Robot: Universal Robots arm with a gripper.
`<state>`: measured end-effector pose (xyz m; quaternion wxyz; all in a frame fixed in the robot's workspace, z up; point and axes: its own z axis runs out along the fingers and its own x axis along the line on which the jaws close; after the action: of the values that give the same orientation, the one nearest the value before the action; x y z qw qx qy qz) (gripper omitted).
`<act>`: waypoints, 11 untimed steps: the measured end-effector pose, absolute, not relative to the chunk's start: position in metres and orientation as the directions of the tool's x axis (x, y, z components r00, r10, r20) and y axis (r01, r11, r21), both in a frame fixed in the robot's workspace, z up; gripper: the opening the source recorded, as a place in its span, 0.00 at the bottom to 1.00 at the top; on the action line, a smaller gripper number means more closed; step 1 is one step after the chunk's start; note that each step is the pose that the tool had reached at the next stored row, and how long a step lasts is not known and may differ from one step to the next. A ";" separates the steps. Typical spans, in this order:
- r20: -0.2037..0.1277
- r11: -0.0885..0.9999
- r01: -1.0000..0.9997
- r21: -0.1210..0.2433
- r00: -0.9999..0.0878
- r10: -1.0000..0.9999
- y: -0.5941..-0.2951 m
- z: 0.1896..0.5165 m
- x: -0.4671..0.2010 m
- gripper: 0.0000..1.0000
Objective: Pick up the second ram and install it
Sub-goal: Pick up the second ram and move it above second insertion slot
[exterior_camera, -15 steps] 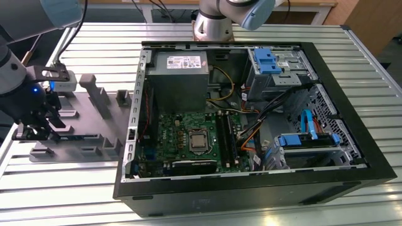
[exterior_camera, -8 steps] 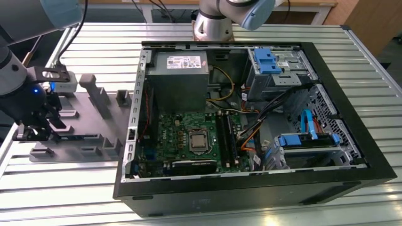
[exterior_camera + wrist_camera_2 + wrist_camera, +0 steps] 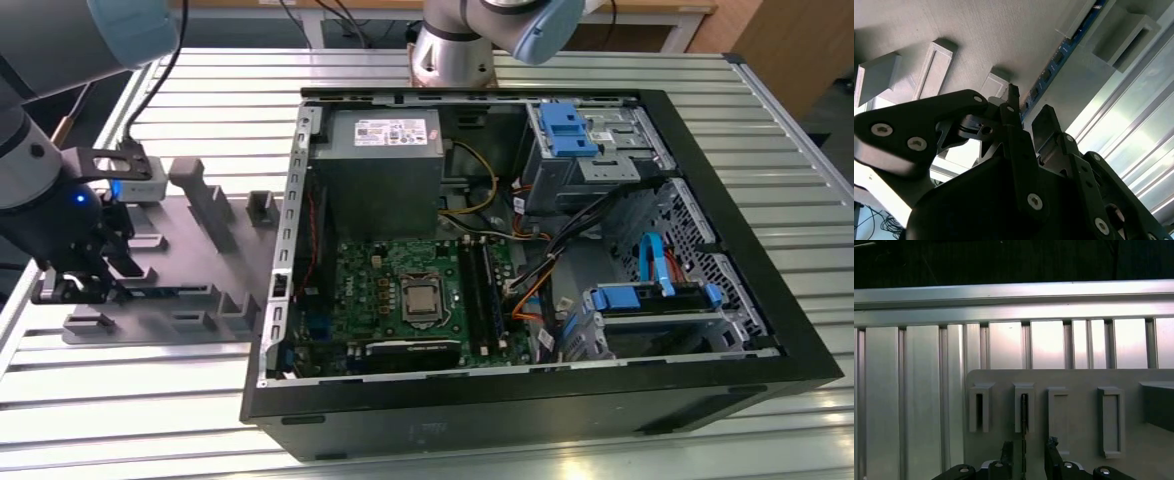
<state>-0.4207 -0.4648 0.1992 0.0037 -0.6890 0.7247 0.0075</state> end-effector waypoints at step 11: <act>-0.016 0.050 -0.999 0.006 -0.051 -0.999 -0.465 0.198 -0.417 0.38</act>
<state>-0.4166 -0.4651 0.1978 0.0037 -0.6890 0.7247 0.0075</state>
